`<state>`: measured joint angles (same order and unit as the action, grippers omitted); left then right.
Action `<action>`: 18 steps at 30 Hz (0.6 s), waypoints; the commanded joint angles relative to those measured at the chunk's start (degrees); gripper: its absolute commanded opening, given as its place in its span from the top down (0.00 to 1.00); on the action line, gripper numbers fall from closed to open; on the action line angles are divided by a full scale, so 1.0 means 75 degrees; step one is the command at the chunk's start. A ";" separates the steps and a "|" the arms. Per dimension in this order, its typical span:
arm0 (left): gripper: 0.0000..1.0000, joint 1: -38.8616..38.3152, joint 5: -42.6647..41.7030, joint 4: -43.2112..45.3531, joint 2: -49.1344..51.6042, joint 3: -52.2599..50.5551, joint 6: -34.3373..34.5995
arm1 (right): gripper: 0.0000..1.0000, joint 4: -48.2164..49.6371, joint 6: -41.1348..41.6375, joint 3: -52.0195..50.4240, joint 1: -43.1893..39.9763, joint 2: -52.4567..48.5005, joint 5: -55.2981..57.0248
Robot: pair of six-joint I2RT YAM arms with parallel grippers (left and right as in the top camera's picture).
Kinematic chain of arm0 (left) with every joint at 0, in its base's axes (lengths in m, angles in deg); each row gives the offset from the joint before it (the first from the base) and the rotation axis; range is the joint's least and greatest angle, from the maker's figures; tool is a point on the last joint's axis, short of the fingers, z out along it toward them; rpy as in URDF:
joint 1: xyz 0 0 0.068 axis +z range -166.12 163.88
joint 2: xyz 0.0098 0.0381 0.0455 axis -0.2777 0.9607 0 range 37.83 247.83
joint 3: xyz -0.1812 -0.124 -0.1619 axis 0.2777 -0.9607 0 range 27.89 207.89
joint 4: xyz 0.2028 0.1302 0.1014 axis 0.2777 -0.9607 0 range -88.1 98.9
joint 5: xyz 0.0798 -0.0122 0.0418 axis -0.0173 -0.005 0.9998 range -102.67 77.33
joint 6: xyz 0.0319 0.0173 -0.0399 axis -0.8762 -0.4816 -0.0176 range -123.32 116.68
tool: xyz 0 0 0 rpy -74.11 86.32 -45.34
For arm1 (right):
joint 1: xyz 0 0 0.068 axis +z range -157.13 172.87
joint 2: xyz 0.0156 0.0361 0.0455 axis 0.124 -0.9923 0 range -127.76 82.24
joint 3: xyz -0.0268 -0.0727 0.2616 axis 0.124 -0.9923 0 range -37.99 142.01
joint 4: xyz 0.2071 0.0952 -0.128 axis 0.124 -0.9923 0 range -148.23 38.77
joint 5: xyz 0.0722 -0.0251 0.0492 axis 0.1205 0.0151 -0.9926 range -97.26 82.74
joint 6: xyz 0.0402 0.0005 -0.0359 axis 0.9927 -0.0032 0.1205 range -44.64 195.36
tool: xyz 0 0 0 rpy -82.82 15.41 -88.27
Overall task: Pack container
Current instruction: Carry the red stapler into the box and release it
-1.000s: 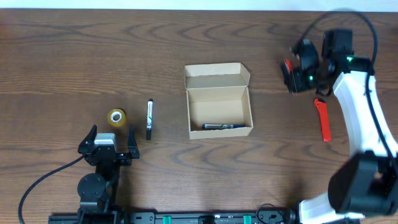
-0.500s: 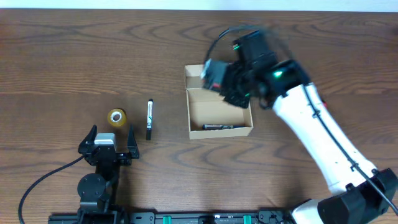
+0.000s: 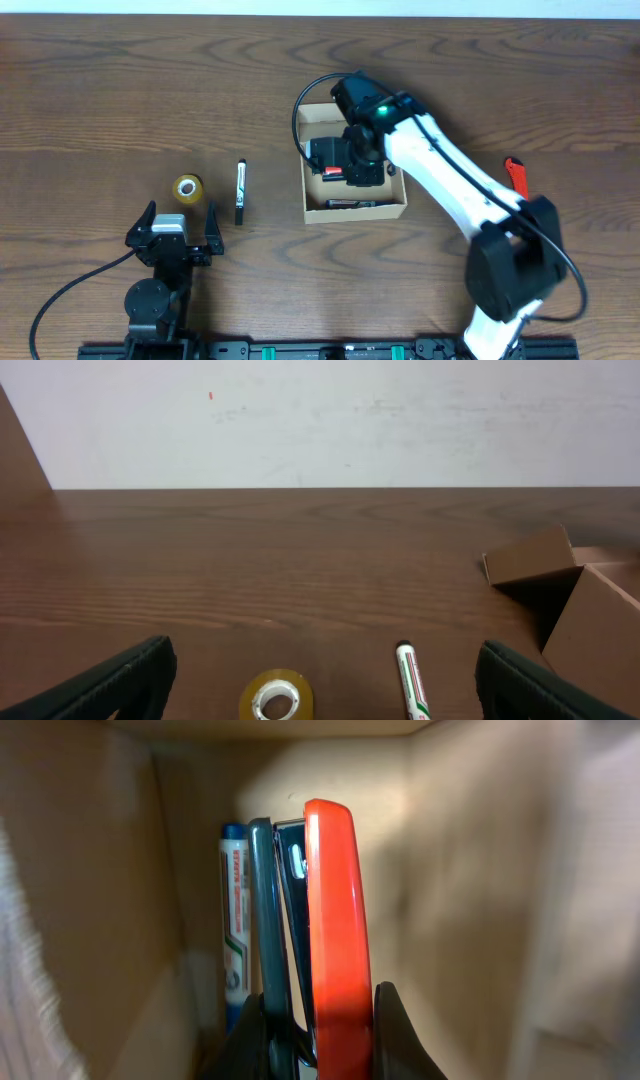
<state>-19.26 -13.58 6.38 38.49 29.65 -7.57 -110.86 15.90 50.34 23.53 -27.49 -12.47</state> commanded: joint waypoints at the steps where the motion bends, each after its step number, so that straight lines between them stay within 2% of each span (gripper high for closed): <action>1: 0.04 0.0029 -0.0082 -0.0189 -0.0050 -0.0169 0.0085 | 0.99 0.0119 -0.0143 -0.0006 -0.0093 -0.0399 -0.0504; 18: 0.05 0.0029 -0.0079 -0.0198 -0.0050 -0.0169 0.0085 | 0.99 0.0463 -0.0111 -0.0009 -0.0589 -0.1207 -0.1110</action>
<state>-19.26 -13.58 6.38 38.49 29.65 -7.57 -107.47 15.70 50.32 20.05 -36.04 -18.52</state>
